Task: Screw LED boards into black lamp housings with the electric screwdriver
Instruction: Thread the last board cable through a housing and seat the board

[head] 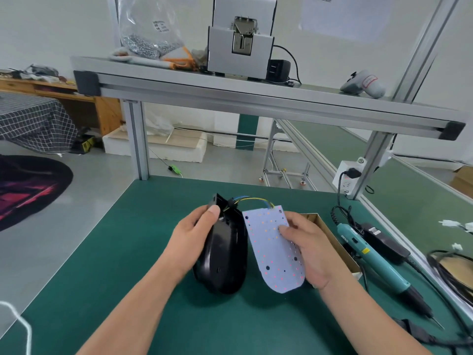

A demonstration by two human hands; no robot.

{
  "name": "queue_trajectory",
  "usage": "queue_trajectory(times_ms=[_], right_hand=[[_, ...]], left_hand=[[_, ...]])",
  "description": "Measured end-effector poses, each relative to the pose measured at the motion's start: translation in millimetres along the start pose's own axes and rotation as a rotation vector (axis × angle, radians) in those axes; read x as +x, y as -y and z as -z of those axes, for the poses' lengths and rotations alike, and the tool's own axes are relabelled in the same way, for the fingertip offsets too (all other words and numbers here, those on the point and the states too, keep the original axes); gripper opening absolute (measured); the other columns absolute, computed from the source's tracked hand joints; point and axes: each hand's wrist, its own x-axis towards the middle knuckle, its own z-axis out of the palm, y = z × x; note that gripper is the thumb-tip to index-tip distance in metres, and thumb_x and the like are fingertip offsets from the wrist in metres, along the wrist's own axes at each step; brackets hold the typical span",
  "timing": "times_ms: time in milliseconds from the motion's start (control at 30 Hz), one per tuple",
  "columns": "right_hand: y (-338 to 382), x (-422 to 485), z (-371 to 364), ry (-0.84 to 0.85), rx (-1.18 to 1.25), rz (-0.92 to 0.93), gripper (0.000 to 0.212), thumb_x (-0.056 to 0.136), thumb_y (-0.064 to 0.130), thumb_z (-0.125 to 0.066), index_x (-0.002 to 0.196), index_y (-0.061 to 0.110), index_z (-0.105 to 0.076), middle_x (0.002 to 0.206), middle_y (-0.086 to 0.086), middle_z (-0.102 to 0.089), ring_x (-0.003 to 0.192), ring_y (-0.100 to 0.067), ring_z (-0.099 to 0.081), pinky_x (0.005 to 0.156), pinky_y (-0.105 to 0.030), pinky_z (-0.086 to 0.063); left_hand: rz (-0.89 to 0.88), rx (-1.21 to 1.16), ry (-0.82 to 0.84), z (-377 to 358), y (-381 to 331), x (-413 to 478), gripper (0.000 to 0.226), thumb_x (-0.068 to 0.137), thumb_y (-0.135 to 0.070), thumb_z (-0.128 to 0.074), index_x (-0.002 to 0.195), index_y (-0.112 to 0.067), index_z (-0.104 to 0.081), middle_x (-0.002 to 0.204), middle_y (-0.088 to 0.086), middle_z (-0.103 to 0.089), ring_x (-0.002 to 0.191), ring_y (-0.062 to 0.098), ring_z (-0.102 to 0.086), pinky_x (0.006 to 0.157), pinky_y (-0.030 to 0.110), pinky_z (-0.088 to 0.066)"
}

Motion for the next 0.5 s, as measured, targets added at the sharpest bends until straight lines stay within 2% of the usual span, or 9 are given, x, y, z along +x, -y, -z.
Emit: queue_trajectory(times_ms=[67,133,200,267,333,400,500], right_hand=[[-7,0,-5,-0.004,-0.106,-0.012,0.049,0.097,-0.001,-0.059,0.138,0.025,-0.065,0.127,-0.003,-0.075,0.11,-0.022,-0.074,0.086,-0.034,-0.058],[-14,0,-12,0.004,-0.269,-0.014,0.061,0.092,0.005,-0.06,0.145,0.036,-0.056,0.132,0.008,-0.073,0.121,-0.016,-0.069,0.101,-0.039,-0.053],[-18,2,-15,-0.016,-0.458,0.001,0.062,0.095,0.005,-0.056,0.146,0.04,-0.052,0.143,0.015,-0.063,0.134,-0.01,-0.057,0.116,-0.039,-0.043],[-17,4,-19,-0.071,-0.607,0.018,0.062,0.099,0.003,-0.052,0.152,0.035,-0.047,0.155,0.014,-0.049,0.145,-0.01,-0.044,0.124,-0.04,-0.033],[-14,5,-25,-0.114,-0.756,0.124,0.062,0.101,0.004,-0.051,0.158,0.026,-0.041,0.159,0.01,-0.039,0.148,-0.01,-0.035,0.126,-0.036,-0.026],[-11,5,-33,-0.178,-0.877,0.312,0.055,0.104,0.01,-0.052,0.158,0.019,-0.041,0.157,0.008,-0.037,0.148,-0.009,-0.03,0.125,-0.031,-0.023],[-3,8,-50,-0.205,-0.967,0.48,0.051,0.106,0.035,-0.049,0.154,0.017,-0.048,0.152,0.005,-0.046,0.145,-0.011,-0.034,0.121,-0.031,-0.027]], left_hand=[[0.02,-0.03,-0.041,1,2,1,0.047,0.088,-0.07,-0.054,0.112,-0.035,-0.075,0.105,-0.005,-0.08,0.101,0.014,-0.076,0.095,0.039,-0.058],[0.025,-0.063,-0.076,1,2,2,0.047,0.086,-0.068,-0.055,0.106,-0.03,-0.075,0.1,-0.003,-0.08,0.089,0.011,-0.075,0.088,0.037,-0.059],[0.02,-0.081,-0.082,0,1,3,0.048,0.085,-0.067,-0.056,0.104,-0.026,-0.074,0.097,0.002,-0.079,0.081,0.01,-0.071,0.083,0.036,-0.057],[0.013,-0.088,-0.063,-2,2,3,0.048,0.087,-0.066,-0.058,0.105,-0.024,-0.073,0.104,0.011,-0.077,0.083,0.013,-0.07,0.086,0.044,-0.058],[0.01,-0.08,-0.043,-5,4,3,0.05,0.09,-0.066,-0.058,0.107,-0.021,-0.07,0.11,0.016,-0.074,0.087,0.016,-0.069,0.096,0.053,-0.058],[0.013,-0.075,-0.037,-9,4,2,0.048,0.091,-0.067,-0.058,0.108,-0.024,-0.071,0.112,0.015,-0.073,0.09,0.015,-0.07,0.101,0.055,-0.055],[0.002,-0.073,-0.017,-14,3,0,0.045,0.093,-0.066,-0.058,0.114,-0.029,-0.073,0.11,0.009,-0.076,0.099,0.021,-0.074,0.1,0.053,-0.056]])
